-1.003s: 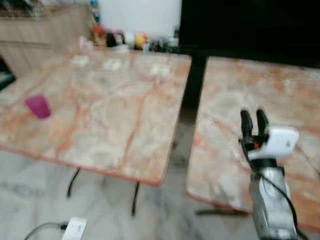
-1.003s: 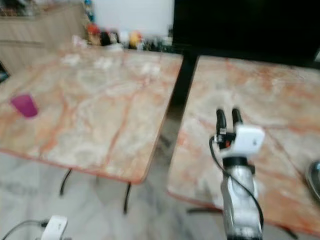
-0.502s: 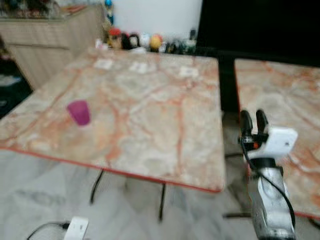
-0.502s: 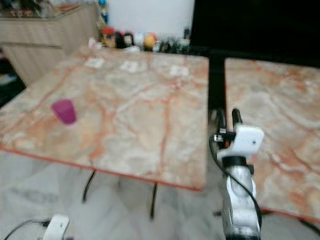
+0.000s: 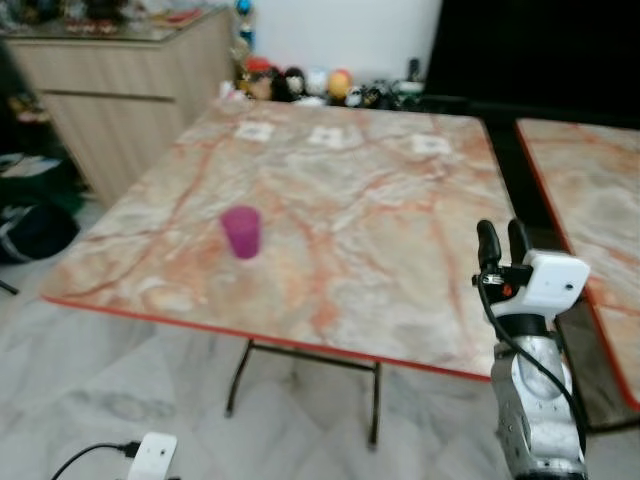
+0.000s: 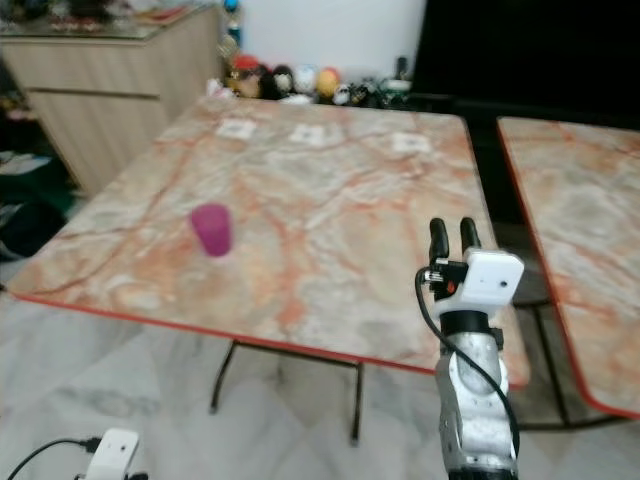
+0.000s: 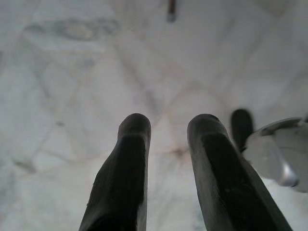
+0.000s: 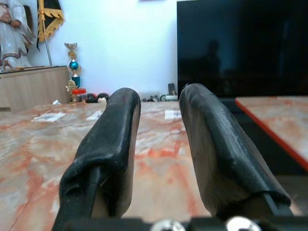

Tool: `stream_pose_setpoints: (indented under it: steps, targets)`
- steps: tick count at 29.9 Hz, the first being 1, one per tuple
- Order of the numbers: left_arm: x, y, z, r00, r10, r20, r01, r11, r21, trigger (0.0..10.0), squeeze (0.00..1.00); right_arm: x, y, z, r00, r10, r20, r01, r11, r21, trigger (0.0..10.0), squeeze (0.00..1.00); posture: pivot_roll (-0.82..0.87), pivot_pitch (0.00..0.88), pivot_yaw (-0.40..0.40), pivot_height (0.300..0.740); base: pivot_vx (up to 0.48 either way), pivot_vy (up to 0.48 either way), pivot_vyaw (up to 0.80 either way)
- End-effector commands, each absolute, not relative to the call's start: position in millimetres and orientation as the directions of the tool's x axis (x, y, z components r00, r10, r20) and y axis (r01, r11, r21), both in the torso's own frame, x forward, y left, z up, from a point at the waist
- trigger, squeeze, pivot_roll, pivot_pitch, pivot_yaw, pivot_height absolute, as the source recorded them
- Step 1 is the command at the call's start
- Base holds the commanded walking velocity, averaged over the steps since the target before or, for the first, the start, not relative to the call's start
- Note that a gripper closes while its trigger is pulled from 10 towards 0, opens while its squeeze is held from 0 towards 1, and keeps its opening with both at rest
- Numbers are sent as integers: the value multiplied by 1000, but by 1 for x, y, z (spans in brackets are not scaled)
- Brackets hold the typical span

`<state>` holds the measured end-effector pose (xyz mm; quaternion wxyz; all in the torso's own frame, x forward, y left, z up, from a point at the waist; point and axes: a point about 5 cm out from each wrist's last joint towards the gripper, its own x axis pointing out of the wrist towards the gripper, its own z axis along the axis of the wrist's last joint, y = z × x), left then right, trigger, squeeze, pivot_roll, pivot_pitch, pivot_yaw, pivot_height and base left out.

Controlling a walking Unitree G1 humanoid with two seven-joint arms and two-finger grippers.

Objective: Setting the table

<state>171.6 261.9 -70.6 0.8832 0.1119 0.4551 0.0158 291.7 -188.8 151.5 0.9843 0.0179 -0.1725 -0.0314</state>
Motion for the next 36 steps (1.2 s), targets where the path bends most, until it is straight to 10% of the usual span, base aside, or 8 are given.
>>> stream_pose_setpoints:
  steps: [1,36]
  targets:
    - [169,261,-72,577,130,-806,65,977,203,10000,0,289,-196,149,941,-92,325,81,996,47,10000,0,37,0,14,740,0,480,0]
    - [177,256,-70,599,119,-792,78,976,205,10000,0,290,-194,146,944,-85,318,73,996,52,10000,0,45,0,11,740,0,355,0]
